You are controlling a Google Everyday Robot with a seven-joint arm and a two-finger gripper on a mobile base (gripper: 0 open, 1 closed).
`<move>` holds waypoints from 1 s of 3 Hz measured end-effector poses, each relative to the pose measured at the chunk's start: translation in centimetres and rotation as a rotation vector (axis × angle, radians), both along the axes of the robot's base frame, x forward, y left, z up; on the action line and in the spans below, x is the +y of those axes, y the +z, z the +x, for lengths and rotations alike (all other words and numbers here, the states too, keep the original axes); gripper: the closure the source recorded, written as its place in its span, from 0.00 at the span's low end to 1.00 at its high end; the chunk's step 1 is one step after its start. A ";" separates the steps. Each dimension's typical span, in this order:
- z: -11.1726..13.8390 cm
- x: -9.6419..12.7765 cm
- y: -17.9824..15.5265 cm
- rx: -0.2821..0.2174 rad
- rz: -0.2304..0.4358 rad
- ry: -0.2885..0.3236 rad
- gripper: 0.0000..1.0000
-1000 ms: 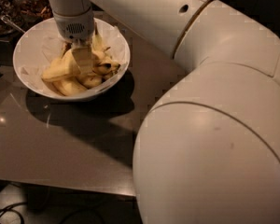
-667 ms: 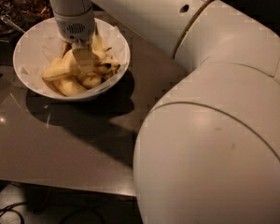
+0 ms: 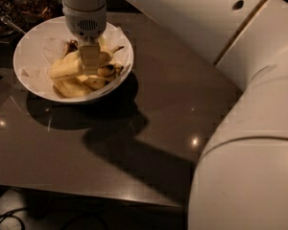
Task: Pick banana from white bowl
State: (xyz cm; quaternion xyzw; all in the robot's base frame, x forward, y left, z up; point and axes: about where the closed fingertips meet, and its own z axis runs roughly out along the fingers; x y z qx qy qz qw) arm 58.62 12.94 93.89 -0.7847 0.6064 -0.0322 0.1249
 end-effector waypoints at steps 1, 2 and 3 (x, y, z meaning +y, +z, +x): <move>-1.4 -0.5 1.6 -0.027 0.057 0.031 1.00; -3.4 -1.3 3.1 -0.065 0.133 0.078 1.00; -3.9 -0.8 3.8 -0.081 0.162 0.099 1.00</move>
Offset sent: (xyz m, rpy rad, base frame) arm -0.0591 -0.0255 0.0510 0.2334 -0.1146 0.1323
